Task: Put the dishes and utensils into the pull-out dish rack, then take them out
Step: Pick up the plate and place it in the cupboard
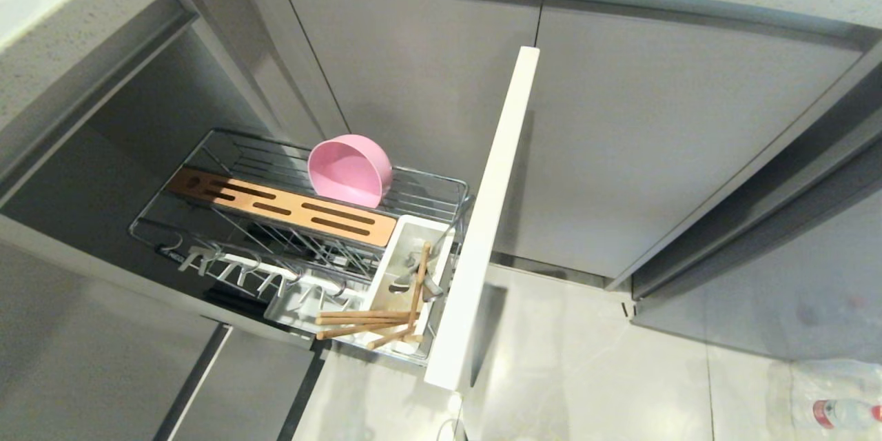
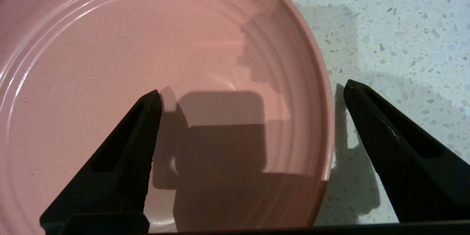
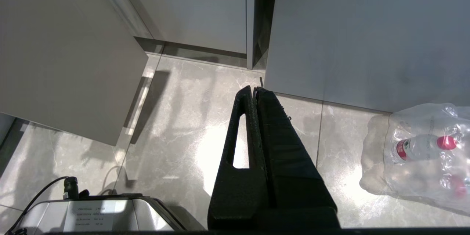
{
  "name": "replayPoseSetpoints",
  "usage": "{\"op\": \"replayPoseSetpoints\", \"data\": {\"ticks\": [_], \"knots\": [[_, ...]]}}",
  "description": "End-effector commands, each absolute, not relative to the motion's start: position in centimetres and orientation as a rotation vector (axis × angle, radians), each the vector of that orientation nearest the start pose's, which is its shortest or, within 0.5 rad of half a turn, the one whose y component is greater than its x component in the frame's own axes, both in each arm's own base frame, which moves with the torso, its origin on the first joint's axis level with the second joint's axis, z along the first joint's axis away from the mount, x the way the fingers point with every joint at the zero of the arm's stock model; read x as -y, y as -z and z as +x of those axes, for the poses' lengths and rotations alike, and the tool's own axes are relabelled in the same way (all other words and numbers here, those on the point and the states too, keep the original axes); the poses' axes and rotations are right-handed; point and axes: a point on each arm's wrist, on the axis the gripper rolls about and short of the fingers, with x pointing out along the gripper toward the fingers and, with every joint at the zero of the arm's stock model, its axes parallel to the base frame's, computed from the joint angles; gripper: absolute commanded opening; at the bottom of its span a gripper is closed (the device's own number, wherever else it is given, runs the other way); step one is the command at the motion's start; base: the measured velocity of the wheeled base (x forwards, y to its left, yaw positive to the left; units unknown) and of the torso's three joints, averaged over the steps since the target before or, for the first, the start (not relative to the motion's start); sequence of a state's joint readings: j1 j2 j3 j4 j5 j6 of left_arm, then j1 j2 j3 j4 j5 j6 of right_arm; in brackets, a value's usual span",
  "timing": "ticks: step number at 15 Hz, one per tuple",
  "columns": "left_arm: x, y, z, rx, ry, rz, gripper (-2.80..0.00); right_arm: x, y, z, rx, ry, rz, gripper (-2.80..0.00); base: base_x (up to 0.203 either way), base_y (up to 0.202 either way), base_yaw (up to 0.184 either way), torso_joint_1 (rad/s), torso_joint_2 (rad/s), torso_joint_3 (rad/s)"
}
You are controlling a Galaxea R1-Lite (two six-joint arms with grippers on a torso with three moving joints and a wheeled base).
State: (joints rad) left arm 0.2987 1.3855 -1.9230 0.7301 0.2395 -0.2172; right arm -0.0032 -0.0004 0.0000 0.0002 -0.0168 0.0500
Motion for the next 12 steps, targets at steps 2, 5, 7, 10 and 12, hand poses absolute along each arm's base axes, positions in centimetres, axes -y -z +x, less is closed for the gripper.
{"op": "replayPoseSetpoints", "data": {"ticks": [2, 5, 7, 10, 12], "knots": [[-5.13, -42.83, 14.74, -0.143, -0.56, -0.219, 0.0, 0.03, -7.51, -2.27, -0.001, 0.02, 0.051, -2.8, 0.0, 0.0, 0.0, 0.0, 0.0, 0.0], [-5.15, -42.85, 14.78, -0.142, -0.56, -0.218, 0.0, 0.03, -7.49, -2.27, -0.003, 0.02, 0.051, -2.8, 0.0, 0.0, 0.0, 0.0, 0.0, 0.0], [-5.13, -42.85, 14.74, -0.142, -0.559, -0.219, 0.0, 0.03, -7.51, -2.27, -0.001, 0.02, 0.051, -2.8, 0.0, 0.0, 0.0, 0.0, 0.0, 0.0], [-5.09, -42.87, 14.69, -0.141, -0.556, -0.219, 0.0, 0.03, -7.5, -2.27, -0.002, 0.02, 0.051, -2.8, 0.0, 0.0, 0.0, 0.0, 0.0, 0.0], [-5.07, -42.84, 14.63, -0.141, -0.557, -0.219, 0.0, 0.03, -7.5, -2.27, -0.001, 0.02, 0.051, -2.8, 0.0, 0.0, 0.0, 0.0, 0.0, 0.0]]}}
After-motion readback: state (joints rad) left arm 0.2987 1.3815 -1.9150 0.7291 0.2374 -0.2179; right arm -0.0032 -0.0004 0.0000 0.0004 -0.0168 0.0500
